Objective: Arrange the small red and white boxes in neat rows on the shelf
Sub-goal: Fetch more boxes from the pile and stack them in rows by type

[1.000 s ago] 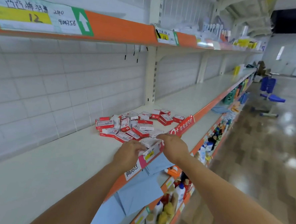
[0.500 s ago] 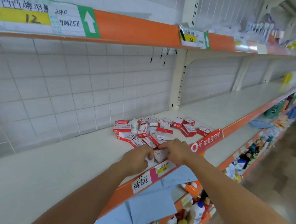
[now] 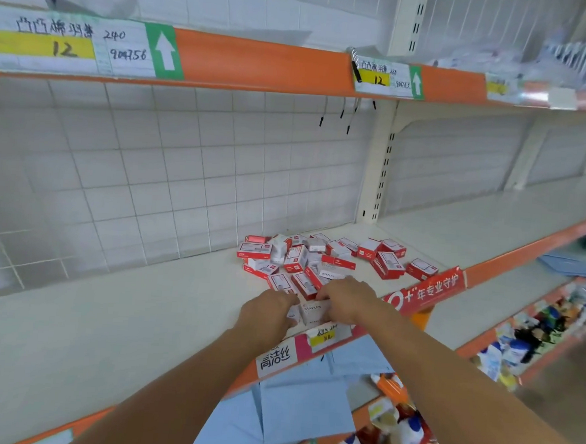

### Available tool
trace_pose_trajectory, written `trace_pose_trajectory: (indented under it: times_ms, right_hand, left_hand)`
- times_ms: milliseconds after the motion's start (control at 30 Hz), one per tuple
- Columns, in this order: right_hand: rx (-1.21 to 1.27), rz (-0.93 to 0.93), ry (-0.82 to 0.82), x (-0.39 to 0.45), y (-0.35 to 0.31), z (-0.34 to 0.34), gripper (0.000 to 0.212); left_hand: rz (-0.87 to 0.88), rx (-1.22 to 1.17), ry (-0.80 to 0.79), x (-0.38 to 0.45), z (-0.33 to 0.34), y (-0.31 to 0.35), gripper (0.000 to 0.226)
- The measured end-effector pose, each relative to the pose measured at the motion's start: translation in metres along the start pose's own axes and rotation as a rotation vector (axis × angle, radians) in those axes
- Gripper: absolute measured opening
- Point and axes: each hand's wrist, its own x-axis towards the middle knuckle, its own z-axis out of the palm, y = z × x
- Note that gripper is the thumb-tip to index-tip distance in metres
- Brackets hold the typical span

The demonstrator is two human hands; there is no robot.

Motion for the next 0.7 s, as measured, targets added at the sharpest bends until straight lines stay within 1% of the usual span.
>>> trace_pose_trajectory:
  times_ms: [100,200,300,433,600,700]
  right_hand:
    - [-0.001,-0.06,0.032,0.001,-0.005,0.005,0.037]
    - [-0.006,-0.116,0.024,0.0,-0.01,0.006,0.041]
    - [0.03,-0.186,0.098,0.001,-0.025,0.009,0.04]
    - [0.096,-0.329,0.201,0.002,-0.058,0.009,0.041]
    - [0.117,-0.501,0.211,-0.001,-0.107,0.008,0.043]
    - [0.111,-0.569,0.208,-0.007,-0.138,0.01,0.039]
  left_hand:
    - [-0.042,0.027,0.029,-0.008,-0.003,-0.006,0.037]
    - [-0.108,0.032,0.07,-0.018,-0.009,-0.013,0.038]
    - [-0.223,0.031,0.112,-0.031,-0.02,-0.021,0.041]
    - [-0.35,0.007,0.159,-0.058,-0.036,-0.035,0.042]
    - [-0.521,-0.02,0.224,-0.109,-0.053,-0.057,0.044]
    - [-0.63,-0.016,0.265,-0.144,-0.064,-0.068,0.041]
